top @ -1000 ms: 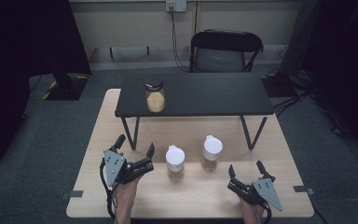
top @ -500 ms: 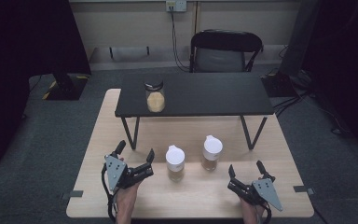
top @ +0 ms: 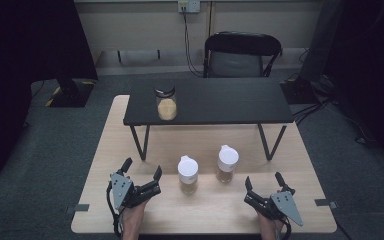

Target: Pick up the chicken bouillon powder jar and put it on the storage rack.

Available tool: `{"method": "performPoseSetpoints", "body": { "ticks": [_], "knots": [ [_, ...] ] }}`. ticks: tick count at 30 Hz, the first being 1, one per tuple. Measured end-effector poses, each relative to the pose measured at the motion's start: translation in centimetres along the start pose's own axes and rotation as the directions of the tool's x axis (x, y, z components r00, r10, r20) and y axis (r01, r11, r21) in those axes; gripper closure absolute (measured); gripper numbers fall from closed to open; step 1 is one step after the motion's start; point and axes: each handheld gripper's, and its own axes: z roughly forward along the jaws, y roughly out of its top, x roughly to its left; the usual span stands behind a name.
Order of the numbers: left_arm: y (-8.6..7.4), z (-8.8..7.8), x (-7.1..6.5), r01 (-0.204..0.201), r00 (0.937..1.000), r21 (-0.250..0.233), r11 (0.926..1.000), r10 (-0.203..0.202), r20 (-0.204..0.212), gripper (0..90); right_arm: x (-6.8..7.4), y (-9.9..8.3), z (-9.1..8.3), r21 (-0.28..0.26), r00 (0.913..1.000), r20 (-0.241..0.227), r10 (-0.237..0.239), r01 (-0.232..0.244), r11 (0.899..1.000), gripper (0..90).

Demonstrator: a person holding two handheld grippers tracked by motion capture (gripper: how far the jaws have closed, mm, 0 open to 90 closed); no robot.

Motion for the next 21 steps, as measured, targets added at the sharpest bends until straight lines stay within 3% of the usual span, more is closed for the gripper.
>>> {"method": "performPoseSetpoints", "body": {
  "ticks": [5,15,21],
  "knots": [
    [-1.2,-0.4,-0.3,-0.022,0.9997,-0.010,0.9997,0.021,-0.012,0.4,0.0,0.0,0.0,0.000,1.0000,0.000,0.000,0.000,1.000,1.4],
    [-3.3,-0.9,0.6,0.002,0.9987,0.000,1.0000,-0.002,-0.051,0.4,0.0,0.0,0.0,0.000,1.0000,0.000,0.000,0.000,1.000,1.3],
    [-4.5,-0.9,0.7,-0.027,0.9967,-0.002,0.9996,0.027,-0.077,0.3,0.0,0.0,0.0,0.000,1.0000,0.001,0.000,0.000,1.000,1.4]
  ]
}}
